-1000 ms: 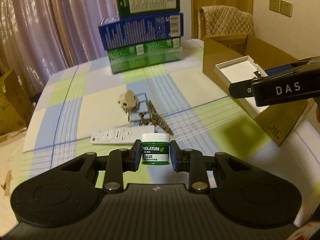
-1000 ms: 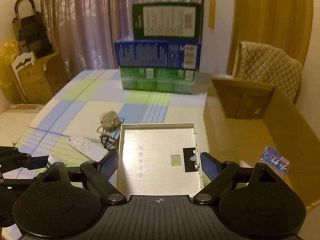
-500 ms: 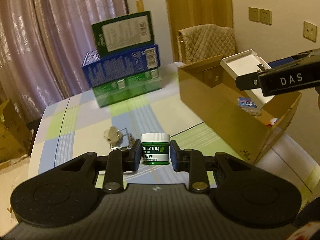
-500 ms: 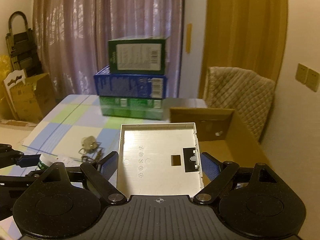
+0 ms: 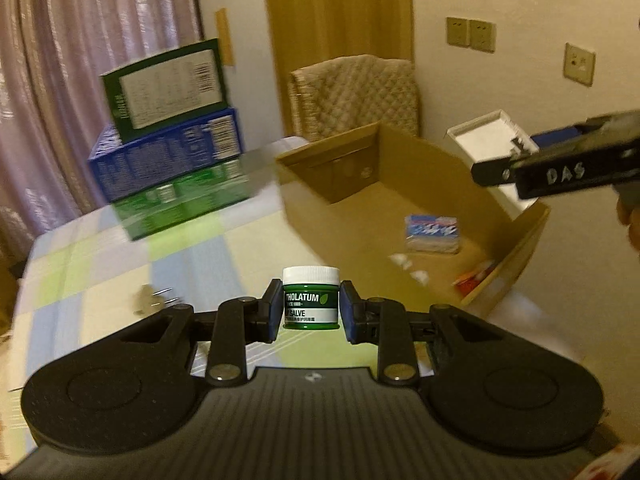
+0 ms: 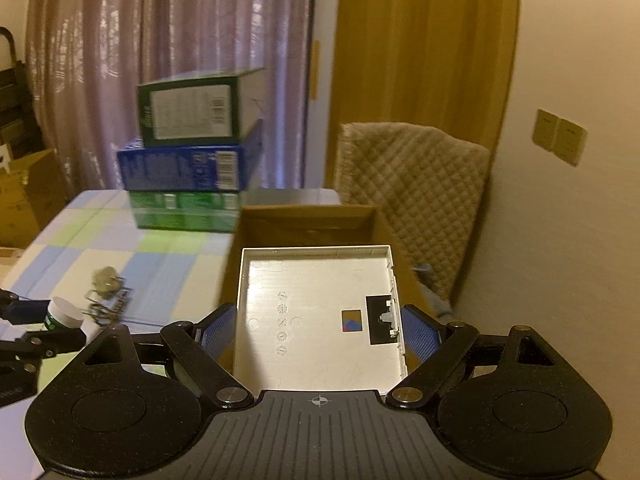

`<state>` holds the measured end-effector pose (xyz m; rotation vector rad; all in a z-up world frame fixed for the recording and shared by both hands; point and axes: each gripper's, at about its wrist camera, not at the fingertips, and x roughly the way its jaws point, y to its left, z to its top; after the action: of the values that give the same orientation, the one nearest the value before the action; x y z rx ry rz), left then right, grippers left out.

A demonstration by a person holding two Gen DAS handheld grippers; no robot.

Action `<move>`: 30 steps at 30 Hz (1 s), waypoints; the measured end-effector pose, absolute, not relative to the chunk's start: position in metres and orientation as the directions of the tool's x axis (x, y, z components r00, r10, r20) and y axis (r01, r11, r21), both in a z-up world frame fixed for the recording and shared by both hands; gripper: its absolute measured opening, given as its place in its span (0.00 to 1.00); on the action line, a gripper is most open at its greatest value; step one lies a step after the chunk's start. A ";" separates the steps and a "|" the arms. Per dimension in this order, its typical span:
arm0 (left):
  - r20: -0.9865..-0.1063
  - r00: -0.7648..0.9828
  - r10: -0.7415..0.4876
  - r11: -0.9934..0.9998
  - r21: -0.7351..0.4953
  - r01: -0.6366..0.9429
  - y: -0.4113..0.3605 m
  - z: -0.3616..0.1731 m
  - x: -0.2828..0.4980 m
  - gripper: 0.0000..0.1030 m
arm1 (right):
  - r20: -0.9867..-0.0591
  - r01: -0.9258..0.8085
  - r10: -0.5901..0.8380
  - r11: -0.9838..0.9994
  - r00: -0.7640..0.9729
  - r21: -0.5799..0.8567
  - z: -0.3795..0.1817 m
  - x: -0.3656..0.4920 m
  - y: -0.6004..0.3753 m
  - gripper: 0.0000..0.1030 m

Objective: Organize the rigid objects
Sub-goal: 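Carry the lip salve jar and switch plate over the cardboard box, then lower both items into the box and open both tools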

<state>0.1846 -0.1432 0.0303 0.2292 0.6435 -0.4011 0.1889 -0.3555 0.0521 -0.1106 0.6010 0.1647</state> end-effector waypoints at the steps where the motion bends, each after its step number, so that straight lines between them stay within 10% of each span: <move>1: -0.622 0.721 -0.305 0.895 0.071 0.440 -0.149 0.031 0.188 0.24 | -0.573 -0.177 0.114 0.983 0.811 -0.056 0.051 0.191 -0.362 0.82; 30: -0.664 0.581 -0.471 0.801 -0.046 0.597 -0.250 -0.024 0.256 0.24 | -0.639 -0.110 0.125 0.992 0.759 0.063 0.005 0.231 -0.426 0.82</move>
<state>0.2564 -0.2497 -0.0241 0.1904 0.7157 -0.6285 0.2311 -0.4260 0.0048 0.0219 0.6970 0.1281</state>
